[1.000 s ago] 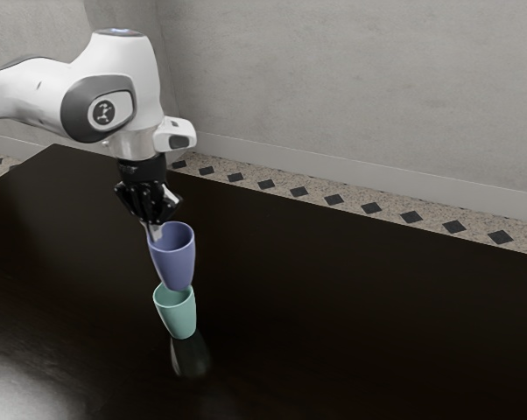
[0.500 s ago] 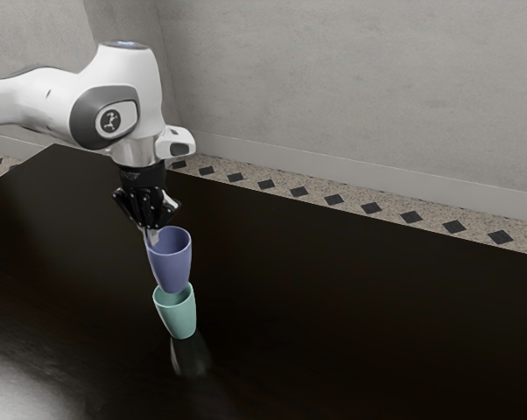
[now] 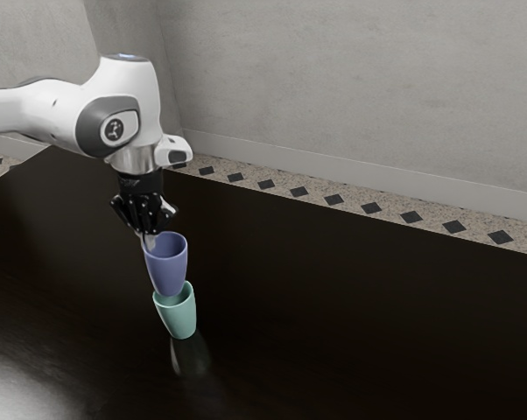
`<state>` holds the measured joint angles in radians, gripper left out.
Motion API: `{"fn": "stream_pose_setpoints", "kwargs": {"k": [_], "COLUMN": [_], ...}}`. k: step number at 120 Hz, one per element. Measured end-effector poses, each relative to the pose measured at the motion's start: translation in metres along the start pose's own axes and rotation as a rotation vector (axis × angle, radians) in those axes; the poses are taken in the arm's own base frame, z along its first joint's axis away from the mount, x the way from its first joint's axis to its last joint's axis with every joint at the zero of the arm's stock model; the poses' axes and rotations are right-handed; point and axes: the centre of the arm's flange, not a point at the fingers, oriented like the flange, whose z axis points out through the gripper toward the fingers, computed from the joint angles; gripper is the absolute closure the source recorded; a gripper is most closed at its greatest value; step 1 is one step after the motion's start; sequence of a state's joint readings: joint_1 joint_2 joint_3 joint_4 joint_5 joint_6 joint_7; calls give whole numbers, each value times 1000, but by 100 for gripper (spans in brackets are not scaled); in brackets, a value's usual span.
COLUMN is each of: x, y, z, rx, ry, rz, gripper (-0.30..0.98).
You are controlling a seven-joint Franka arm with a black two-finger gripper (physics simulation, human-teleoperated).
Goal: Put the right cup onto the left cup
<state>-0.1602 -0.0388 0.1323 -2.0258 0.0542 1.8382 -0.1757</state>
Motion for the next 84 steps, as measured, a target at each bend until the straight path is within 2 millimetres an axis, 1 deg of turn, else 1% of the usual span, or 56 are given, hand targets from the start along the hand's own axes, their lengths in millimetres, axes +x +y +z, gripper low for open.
{"fn": "stream_pose_setpoints", "kwargs": {"k": [37, 84], "x": [0, 6], "y": [3, 11], "z": [3, 16], "rx": [-4, -2], "ry": [1, -12], "rz": [-2, 3], "gripper": [79, 79]}}
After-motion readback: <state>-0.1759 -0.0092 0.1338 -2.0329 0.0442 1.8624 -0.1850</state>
